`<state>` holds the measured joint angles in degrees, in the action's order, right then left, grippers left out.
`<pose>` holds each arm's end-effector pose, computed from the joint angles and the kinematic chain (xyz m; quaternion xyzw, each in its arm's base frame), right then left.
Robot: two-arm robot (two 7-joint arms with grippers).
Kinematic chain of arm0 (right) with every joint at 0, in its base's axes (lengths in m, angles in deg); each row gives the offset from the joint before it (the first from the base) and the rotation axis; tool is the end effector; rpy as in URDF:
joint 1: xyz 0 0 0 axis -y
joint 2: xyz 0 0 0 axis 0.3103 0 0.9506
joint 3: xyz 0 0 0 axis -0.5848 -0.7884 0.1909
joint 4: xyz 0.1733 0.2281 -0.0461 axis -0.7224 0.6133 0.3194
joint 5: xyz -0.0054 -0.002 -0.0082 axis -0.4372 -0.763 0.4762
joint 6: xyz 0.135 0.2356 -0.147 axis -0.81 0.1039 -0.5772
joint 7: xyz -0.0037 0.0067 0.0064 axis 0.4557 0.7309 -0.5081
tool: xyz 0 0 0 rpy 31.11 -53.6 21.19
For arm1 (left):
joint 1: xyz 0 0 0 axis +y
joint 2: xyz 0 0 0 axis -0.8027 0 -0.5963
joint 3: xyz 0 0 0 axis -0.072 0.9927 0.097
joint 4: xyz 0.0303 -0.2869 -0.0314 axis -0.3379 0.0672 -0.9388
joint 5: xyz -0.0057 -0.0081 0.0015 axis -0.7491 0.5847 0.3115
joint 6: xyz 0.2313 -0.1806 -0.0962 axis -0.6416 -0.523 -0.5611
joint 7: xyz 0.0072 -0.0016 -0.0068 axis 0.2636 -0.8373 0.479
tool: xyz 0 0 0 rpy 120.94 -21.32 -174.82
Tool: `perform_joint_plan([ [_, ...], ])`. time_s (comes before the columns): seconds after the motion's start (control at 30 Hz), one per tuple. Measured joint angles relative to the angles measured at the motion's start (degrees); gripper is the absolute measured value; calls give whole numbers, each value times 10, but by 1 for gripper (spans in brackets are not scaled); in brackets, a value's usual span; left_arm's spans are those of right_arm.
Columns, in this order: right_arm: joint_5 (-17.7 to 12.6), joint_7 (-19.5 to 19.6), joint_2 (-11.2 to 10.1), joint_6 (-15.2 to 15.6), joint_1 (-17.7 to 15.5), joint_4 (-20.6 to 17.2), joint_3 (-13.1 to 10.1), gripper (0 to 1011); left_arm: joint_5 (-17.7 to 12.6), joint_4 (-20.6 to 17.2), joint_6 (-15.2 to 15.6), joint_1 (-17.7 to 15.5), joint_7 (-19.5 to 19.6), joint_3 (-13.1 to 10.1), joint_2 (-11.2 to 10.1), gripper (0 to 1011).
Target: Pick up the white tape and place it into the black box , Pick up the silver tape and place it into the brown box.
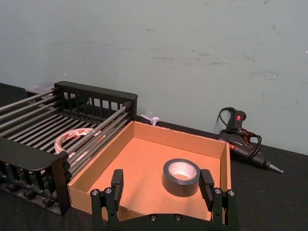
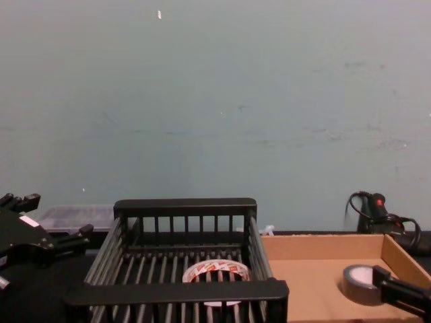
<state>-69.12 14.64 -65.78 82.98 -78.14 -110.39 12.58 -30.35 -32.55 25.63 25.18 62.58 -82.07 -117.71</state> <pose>0.2922 -0.0242 -0.3251 -0.0498 -0.0220 -0.5638 0.8241 0.3581 0.0827 -0.3024 0.1415 -0.1325 0.5800 0.7913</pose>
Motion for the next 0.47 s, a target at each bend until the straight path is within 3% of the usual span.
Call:
perform_joint_plan([
  [0.47, 0, 1, 0, 0, -1, -1, 0, 1002, 0, 0, 0, 0, 0, 0, 0, 1002],
])
